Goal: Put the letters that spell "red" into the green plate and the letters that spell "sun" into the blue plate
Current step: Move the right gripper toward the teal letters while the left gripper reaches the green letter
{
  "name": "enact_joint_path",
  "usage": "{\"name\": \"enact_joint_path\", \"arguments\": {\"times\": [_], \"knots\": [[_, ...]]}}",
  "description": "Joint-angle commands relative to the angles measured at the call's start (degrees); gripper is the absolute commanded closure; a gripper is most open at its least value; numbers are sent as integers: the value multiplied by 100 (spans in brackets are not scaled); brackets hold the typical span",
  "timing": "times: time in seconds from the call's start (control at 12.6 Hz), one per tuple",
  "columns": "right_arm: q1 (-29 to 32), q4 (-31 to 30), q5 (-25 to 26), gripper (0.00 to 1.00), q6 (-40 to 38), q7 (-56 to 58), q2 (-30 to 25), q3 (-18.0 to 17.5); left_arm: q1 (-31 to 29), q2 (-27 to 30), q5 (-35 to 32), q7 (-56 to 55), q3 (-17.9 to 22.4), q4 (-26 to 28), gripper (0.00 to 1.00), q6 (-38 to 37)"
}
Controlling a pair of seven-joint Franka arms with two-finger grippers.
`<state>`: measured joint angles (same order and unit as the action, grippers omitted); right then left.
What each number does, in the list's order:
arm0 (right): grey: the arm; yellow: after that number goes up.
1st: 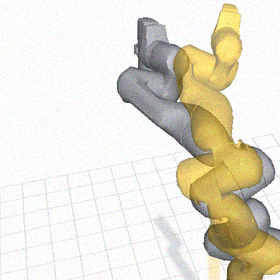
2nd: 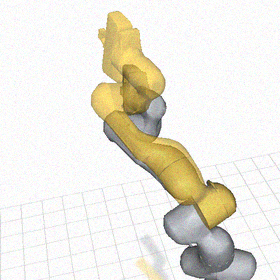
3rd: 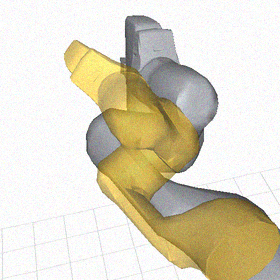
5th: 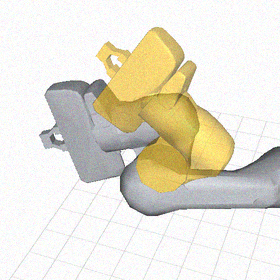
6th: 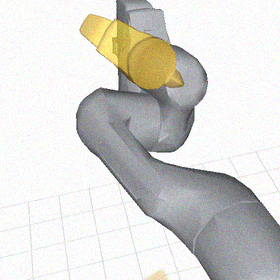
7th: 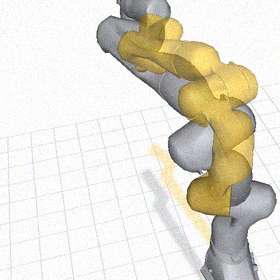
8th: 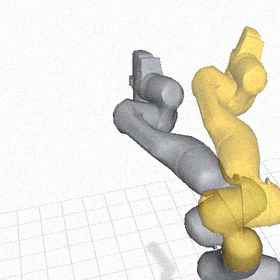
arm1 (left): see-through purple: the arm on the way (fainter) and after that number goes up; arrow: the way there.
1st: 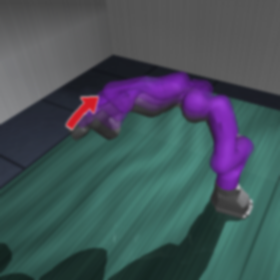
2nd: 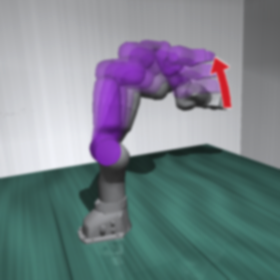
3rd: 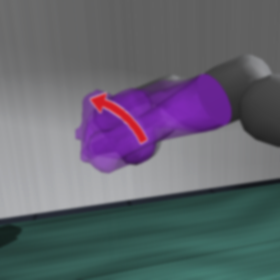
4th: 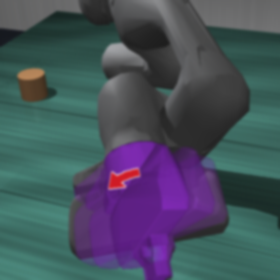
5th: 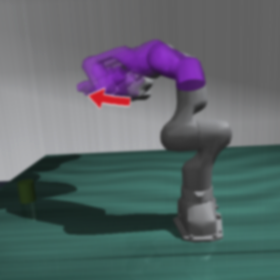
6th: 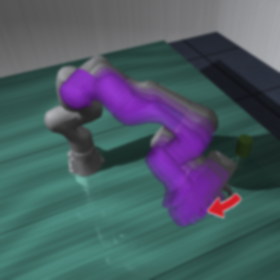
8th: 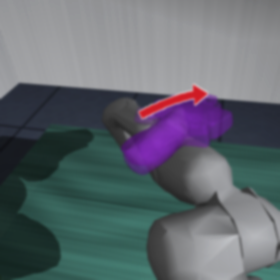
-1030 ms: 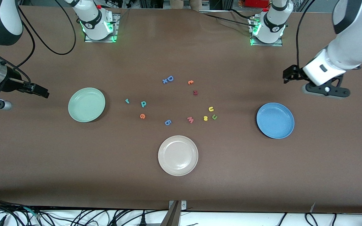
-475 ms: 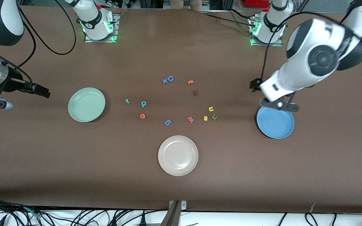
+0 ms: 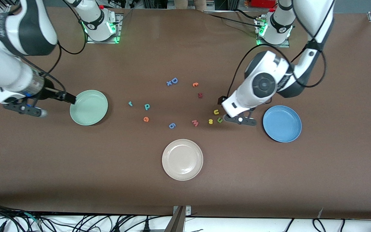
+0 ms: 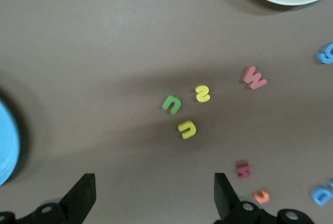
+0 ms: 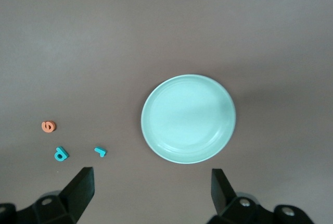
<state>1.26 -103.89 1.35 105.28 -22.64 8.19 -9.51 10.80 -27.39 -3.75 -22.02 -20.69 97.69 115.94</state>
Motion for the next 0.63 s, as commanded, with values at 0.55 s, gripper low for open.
{"name": "enact_joint_path", "arguments": {"times": [0.55], "knots": [[-38,-1459,-108,1,2382,-679,841,-1132,177,-1242,-1399,-285,22,-101,0,1519]]}}
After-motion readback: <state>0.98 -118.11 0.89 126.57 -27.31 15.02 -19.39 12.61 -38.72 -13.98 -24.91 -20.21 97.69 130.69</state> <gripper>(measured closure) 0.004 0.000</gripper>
